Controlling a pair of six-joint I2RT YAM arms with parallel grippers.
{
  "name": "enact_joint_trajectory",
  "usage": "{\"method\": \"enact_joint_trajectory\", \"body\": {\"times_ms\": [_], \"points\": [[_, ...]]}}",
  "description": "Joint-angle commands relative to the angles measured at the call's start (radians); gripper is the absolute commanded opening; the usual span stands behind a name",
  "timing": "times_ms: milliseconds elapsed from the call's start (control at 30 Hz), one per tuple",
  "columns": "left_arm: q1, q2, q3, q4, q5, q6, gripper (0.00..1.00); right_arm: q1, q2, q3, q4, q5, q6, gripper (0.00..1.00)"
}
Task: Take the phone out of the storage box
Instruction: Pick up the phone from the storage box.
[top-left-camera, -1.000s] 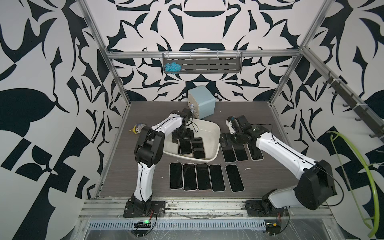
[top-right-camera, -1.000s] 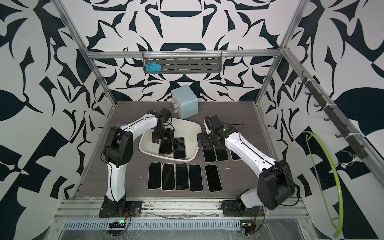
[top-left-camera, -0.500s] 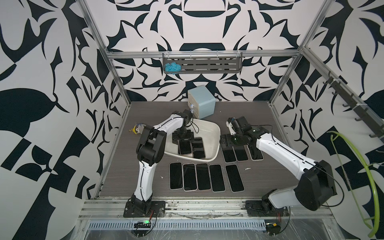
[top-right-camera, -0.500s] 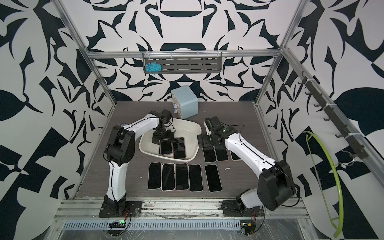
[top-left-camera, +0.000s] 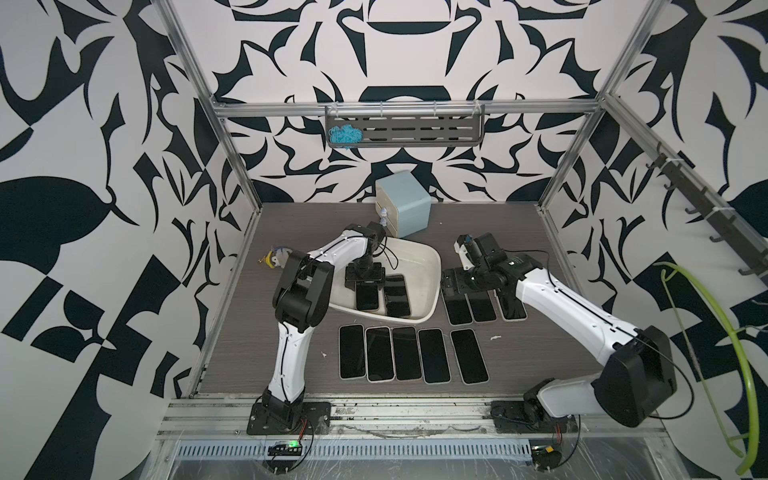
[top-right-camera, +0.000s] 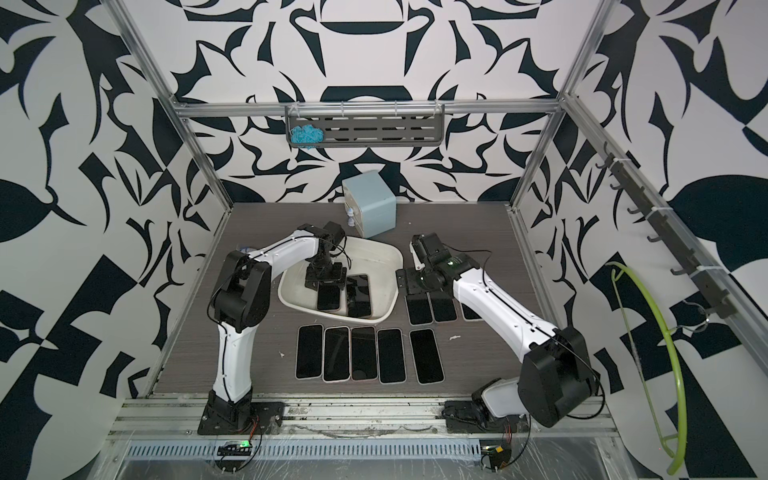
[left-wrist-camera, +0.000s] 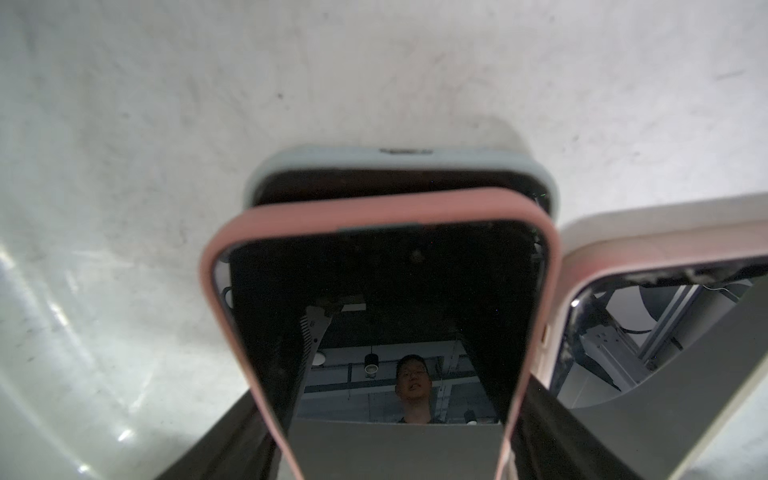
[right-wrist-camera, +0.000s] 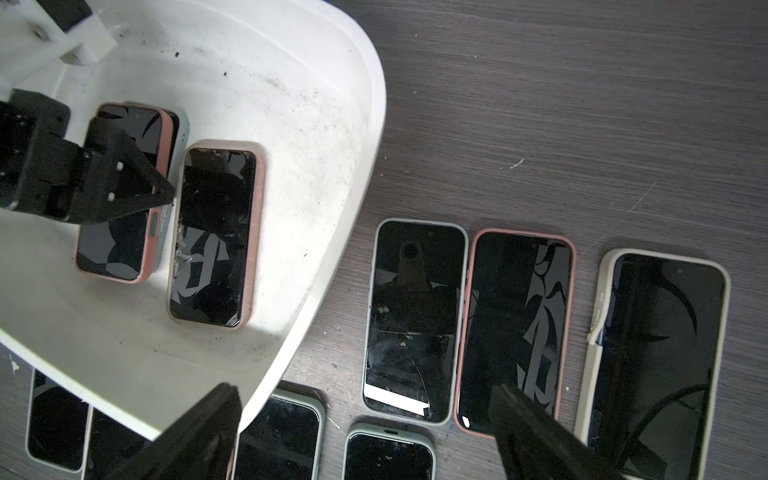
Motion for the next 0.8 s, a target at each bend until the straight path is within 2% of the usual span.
{"method": "enact_joint_trajectory", "body": {"times_ms": [0, 133, 467, 633, 767], "points": [[0.007, -0.04, 0.011, -0.05, -0.012, 0.013, 0.63, -0.003, -0.03, 0.014, -0.009, 0.02, -0.022, 0.99], [0.007, -0.093, 0.07, -0.072, -0.007, 0.021, 0.58, -0.003, -0.017, 0.024, -0.003, 0.005, -0.011, 0.99], [0.016, -0.22, 0.214, -0.134, 0.024, 0.01, 0.57, -0.004, 0.036, 0.078, 0.027, -0.041, 0.024, 0.99], [0.024, -0.33, 0.188, -0.186, 0.002, 0.012, 0.57, -0.002, 0.081, 0.126, 0.038, -0.087, 0.046, 0.99], [0.046, -0.475, 0.075, -0.228, -0.042, 0.01, 0.57, 0.003, 0.104, 0.141, 0.079, -0.125, 0.067, 0.98]]}}
